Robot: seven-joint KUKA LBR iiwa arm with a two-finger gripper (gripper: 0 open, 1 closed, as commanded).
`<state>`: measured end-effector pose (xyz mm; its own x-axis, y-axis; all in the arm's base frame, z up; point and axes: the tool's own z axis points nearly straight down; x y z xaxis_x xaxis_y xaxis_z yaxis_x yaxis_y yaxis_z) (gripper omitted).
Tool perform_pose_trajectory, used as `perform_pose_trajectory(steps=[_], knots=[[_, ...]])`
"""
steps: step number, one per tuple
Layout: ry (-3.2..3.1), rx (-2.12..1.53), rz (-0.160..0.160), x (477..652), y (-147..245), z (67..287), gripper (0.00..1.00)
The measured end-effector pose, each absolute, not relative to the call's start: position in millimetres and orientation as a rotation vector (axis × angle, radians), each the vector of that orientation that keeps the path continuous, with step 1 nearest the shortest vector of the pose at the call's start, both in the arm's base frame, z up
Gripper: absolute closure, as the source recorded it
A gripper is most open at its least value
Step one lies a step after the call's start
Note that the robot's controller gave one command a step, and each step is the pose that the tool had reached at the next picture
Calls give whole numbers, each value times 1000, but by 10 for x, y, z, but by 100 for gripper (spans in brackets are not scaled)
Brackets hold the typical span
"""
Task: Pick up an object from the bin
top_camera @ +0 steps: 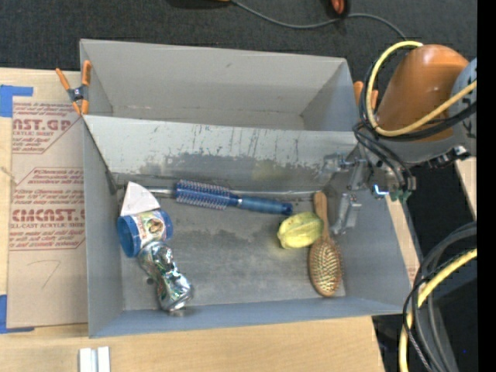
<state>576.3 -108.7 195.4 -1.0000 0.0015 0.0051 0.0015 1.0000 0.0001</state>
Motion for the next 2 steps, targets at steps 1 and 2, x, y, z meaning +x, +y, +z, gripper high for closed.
perform_pose_trajectory(steps=[1, 2], knots=[[-3144, 0, 1, 5777, -1081, 2005, 0], [-3141, 117, 0, 5658, -1007, 715, 0]])
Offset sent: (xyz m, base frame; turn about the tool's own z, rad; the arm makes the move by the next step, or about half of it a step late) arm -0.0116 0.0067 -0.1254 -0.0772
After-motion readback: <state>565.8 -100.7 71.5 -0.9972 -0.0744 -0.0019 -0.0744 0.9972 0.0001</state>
